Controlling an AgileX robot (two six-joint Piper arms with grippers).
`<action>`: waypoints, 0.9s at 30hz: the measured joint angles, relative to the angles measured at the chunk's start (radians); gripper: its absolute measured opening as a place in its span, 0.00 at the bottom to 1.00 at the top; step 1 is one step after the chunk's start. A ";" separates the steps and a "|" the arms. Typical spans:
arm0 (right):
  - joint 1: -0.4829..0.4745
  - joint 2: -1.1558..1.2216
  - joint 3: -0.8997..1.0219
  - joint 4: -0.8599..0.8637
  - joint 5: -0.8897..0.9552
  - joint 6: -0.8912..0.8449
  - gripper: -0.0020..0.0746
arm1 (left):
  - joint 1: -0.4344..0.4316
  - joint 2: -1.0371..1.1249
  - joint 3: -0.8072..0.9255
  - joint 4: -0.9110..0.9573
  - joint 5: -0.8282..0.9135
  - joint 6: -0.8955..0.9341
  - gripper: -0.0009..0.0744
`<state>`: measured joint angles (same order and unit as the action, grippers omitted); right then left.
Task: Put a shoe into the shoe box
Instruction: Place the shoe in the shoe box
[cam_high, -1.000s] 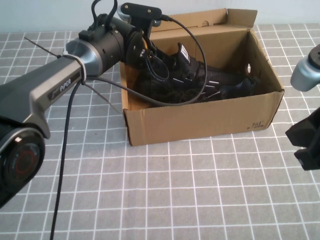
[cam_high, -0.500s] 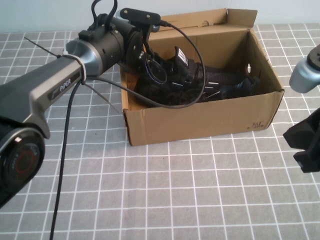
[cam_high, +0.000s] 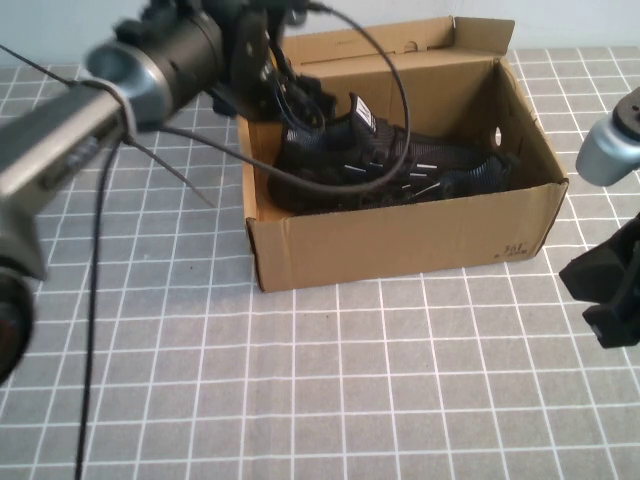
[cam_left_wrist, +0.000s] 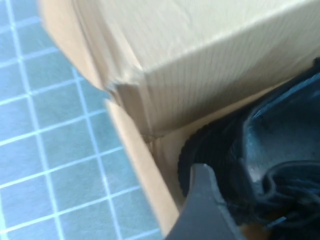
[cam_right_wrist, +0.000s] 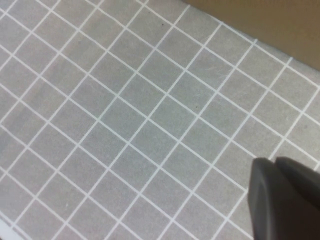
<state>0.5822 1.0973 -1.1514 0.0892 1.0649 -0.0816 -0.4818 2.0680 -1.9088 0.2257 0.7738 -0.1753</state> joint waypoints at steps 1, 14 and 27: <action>0.000 0.000 0.000 0.000 0.002 -0.002 0.01 | 0.000 -0.019 0.000 0.000 0.012 0.000 0.60; 0.000 -0.093 0.000 0.004 0.004 -0.003 0.01 | 0.000 -0.284 0.000 -0.002 0.243 0.138 0.10; 0.000 -0.393 0.000 0.015 0.187 0.072 0.01 | 0.000 -0.746 0.340 -0.049 0.187 0.209 0.01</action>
<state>0.5822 0.7041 -1.1514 0.1044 1.2516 -0.0098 -0.4818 1.3216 -1.5691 0.1764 0.9612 0.0339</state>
